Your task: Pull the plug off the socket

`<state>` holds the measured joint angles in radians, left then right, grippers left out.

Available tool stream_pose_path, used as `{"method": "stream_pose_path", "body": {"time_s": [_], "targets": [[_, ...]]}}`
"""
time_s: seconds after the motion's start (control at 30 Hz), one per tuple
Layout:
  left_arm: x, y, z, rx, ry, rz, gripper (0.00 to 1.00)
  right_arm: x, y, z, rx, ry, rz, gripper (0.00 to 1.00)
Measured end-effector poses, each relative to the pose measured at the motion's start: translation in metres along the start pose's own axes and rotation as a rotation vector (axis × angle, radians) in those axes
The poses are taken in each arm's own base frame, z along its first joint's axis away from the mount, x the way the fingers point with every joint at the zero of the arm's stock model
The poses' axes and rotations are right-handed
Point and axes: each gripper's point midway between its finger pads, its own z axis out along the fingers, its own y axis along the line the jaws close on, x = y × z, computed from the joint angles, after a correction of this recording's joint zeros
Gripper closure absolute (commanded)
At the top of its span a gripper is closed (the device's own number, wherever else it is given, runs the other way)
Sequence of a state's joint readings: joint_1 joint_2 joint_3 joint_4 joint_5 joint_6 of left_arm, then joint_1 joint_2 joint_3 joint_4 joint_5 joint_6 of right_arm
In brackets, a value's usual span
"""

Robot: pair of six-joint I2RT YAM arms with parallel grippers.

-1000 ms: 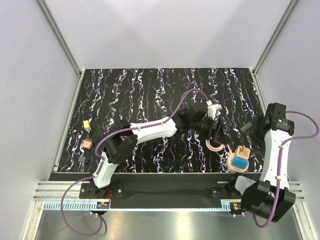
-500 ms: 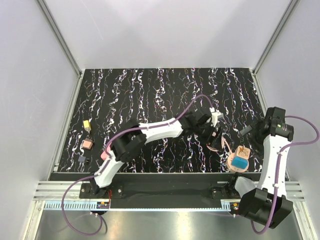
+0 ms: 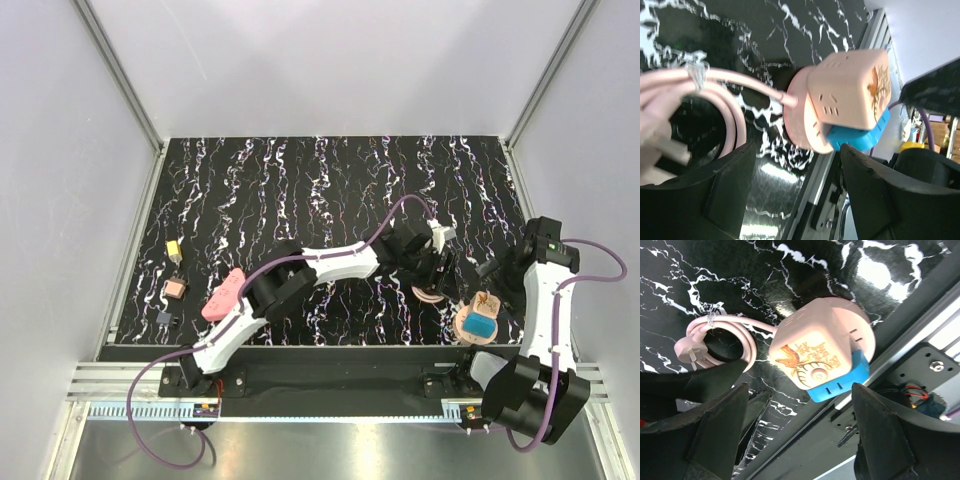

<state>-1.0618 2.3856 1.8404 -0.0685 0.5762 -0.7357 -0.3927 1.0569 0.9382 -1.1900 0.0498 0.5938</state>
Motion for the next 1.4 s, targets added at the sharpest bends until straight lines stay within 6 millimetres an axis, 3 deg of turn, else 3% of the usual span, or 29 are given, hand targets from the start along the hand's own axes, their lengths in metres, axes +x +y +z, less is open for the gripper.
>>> {"method": "stream_pose_path", "body": {"time_s": [0.33, 0.8, 0.93, 1.03, 1.17, 1.33, 1.4], "targets": [[-0.004, 0.014, 0.011, 0.015, -0.012, -0.027, 0.28, 0.003, 0.003, 0.006, -0.017, 0.007, 0.014, 0.08], [-0.054, 0.053, -0.01, 0.0, -0.107, -0.053, 0.27, -0.001, 0.013, 0.006, -0.064, -0.004, 0.013, 0.07], [-0.059, 0.058, -0.015, -0.007, -0.115, -0.048, 0.28, 0.0, 0.018, 0.006, -0.093, 0.005, 0.001, 0.07], [-0.058, 0.058, -0.015, 0.0, -0.12, -0.046, 0.35, 0.0, 0.023, 0.005, -0.123, 0.016, -0.012, 0.06], [-0.045, 0.06, -0.022, -0.016, -0.11, -0.064, 0.51, 0.002, 0.028, 0.006, -0.146, 0.03, -0.025, 0.06], [-0.044, 0.044, -0.028, 0.001, -0.125, -0.054, 0.82, 0.001, 0.031, 0.005, -0.164, 0.031, -0.035, 0.07], [-0.048, 0.034, -0.027, 0.031, -0.138, -0.044, 0.83, 0.0, 0.032, 0.005, -0.167, 0.028, -0.039, 0.07]]}}
